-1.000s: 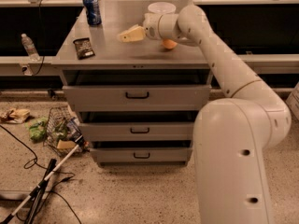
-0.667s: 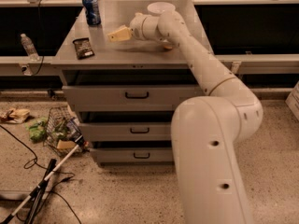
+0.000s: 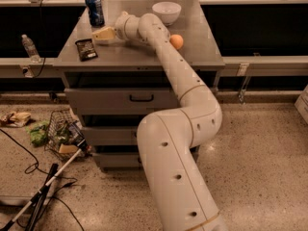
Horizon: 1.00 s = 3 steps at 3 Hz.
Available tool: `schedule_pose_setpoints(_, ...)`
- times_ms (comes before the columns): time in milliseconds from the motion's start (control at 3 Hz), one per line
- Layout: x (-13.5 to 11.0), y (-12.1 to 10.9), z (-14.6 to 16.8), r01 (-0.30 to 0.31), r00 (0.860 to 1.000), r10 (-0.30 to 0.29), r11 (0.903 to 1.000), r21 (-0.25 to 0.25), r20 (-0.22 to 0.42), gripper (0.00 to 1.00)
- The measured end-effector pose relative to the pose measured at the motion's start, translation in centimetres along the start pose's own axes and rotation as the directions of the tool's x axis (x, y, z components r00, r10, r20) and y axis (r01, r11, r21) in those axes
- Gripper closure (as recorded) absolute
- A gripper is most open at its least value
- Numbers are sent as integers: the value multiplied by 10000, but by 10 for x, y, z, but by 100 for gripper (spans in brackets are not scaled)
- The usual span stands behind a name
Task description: Move pepsi can near white bowl
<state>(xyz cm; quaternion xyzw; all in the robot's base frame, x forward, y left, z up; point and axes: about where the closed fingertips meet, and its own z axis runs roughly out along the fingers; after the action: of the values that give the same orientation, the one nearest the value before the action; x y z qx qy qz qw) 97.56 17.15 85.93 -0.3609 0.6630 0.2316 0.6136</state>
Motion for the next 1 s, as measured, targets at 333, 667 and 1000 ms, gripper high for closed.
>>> schedule_pose_setpoints(333, -30, 1, 10, -634, 9897, 623, 9980, 47, 1290, 0)
schedule_pose_setpoints(667, -30, 1, 10, -634, 9897, 623, 9980, 47, 1290, 0)
schedule_pose_setpoints(1000, -42, -22, -11, -964, 9897, 901, 9940, 518, 1116, 0)
